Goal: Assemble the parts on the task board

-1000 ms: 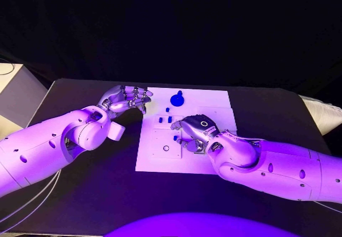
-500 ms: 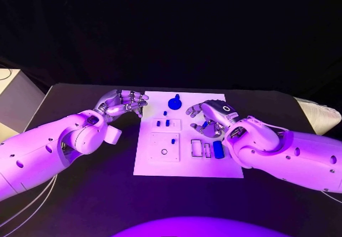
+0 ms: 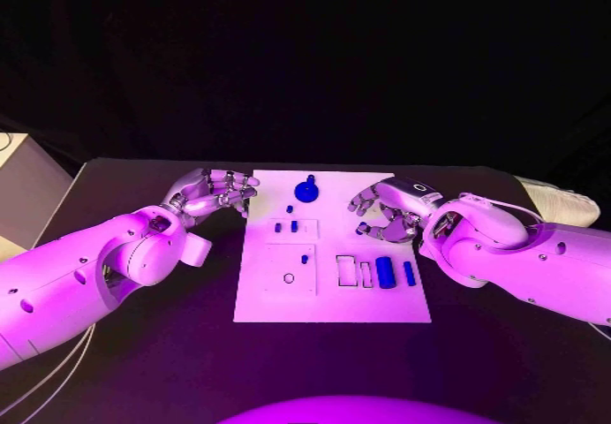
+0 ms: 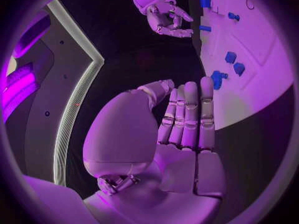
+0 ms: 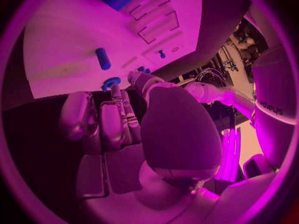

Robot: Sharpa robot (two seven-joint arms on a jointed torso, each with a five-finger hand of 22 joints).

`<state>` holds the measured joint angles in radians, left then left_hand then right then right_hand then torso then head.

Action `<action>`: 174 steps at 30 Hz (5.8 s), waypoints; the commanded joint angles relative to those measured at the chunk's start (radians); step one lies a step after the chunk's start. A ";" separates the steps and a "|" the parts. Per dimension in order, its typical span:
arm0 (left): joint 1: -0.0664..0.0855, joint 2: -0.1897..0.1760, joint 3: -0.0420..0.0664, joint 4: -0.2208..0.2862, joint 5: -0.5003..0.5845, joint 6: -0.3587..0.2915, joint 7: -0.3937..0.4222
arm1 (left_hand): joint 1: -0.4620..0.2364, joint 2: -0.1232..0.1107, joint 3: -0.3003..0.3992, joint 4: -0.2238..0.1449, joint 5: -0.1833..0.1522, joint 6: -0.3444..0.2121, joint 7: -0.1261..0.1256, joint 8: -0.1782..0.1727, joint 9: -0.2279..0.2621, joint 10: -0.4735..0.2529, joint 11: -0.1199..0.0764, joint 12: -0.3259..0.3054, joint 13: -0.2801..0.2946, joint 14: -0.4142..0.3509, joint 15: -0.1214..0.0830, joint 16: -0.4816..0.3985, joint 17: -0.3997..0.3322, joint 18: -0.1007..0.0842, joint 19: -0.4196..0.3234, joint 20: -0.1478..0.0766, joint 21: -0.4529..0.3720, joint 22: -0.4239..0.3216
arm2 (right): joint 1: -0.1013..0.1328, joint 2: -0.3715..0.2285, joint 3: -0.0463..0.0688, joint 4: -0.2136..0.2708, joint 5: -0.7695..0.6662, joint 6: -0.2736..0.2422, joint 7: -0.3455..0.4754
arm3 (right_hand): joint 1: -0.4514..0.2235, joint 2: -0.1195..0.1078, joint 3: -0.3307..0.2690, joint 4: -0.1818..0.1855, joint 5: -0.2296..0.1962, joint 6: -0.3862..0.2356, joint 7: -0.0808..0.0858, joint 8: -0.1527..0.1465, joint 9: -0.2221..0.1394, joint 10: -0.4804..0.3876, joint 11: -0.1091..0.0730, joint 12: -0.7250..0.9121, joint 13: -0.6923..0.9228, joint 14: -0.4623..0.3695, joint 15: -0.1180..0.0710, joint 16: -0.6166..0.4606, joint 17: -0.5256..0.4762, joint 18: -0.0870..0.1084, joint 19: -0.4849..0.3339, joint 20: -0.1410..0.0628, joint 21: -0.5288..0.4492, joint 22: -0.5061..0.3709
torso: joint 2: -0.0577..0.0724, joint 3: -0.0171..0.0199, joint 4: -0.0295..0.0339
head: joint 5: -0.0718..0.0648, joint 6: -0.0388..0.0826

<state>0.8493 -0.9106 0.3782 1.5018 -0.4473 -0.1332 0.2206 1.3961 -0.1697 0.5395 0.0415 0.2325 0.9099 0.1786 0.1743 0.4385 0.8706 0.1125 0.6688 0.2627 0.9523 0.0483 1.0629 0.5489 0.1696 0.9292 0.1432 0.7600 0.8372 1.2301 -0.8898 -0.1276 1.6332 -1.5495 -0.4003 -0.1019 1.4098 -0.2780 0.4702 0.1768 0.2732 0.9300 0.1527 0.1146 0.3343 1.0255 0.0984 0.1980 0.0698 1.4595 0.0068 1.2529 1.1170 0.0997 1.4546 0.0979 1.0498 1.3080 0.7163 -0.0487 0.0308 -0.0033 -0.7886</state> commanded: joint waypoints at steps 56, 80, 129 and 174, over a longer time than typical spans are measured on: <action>-0.001 0.001 0.001 0.001 0.007 0.019 -0.004 | -0.003 0.009 -0.008 0.007 0.005 -0.006 0.006 -0.005 -0.004 -0.002 0.005 -0.005 -0.004 0.002 0.002 -0.005 -0.002 0.014 0.008 0.000 -0.013 -0.006 | -0.034 0.073 -0.011 -0.065 -0.209 0.063 -0.168 | 0.019 0.044 0.050 0.021 -0.018 0.125 -0.028 0.069 0.032 0.106 -0.031 0.051 0.014 0.025 -0.022 0.029 0.024 -0.029 0.034 -0.018 0.110 0.075 | 0.000 -0.0010 0.0019 | -0.011 -0.013; -0.001 0.002 0.001 -0.006 0.006 0.022 -0.008 | 0.000 0.011 -0.007 0.006 0.006 -0.005 0.005 -0.005 -0.004 -0.002 0.004 -0.004 -0.004 0.003 0.002 -0.006 -0.002 0.014 0.009 0.000 -0.014 -0.007 | -0.032 0.044 -0.003 0.003 -0.121 0.010 -0.239 | 0.026 0.065 0.107 -0.004 -0.030 0.155 -0.032 0.103 0.068 0.151 -0.039 0.023 0.019 0.026 -0.030 0.033 0.025 -0.035 0.042 -0.025 0.147 0.099 | -0.001 -0.0001 0.0006 | -0.011 -0.016; -0.009 0.020 0.000 -0.022 0.006 0.029 -0.009 | 0.003 0.012 -0.006 0.006 0.006 -0.004 0.005 -0.005 -0.004 -0.002 0.004 -0.004 -0.005 0.003 0.002 -0.006 -0.002 0.014 0.010 -0.001 -0.016 -0.008 | -0.095 0.241 -0.030 0.100 -0.205 0.019 -0.221 | 0.012 0.056 0.115 -0.008 -0.046 0.141 -0.029 0.100 0.076 0.148 -0.035 0.003 0.018 0.025 -0.028 0.032 0.022 -0.034 0.040 -0.024 0.141 0.098 | 0.001 -0.0010 0.0016 | 0.043 -0.033; -0.009 0.016 0.000 -0.021 0.006 0.034 -0.014 | 0.003 0.012 -0.009 0.007 0.005 -0.002 0.005 -0.004 -0.005 -0.002 0.005 -0.004 -0.007 0.003 0.002 -0.008 -0.003 0.014 0.013 -0.001 -0.019 -0.011 | -0.119 0.264 -0.034 0.076 -0.259 0.068 -0.241 | 0.010 0.057 0.117 -0.010 -0.049 0.141 -0.028 0.101 0.079 0.149 -0.035 -0.001 0.018 0.025 -0.027 0.032 0.021 -0.034 0.039 -0.023 0.138 0.097 | 0.001 -0.0010 0.0019 | 0.047 -0.046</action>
<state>0.8408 -0.8951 0.3781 1.4776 -0.4472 -0.1157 0.2026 1.4002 -0.1656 0.5340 0.0469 0.2325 0.9063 0.1821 0.1744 0.4351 0.8706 0.1125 0.6688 0.2578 0.9523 0.0483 1.0590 0.5479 0.1697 0.9364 0.1431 0.7442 0.8275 1.1138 -0.6272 -0.1598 1.7117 -1.7791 -0.3569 -0.3374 1.4289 -0.2242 0.5808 0.1682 0.2225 1.0640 0.1248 0.2124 0.4126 1.1678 0.0626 0.2008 0.0871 1.4665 -0.0182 1.2819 1.1383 0.0845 1.4660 0.0789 1.1930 1.3078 0.7167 -0.0497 0.0324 0.0430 -0.8340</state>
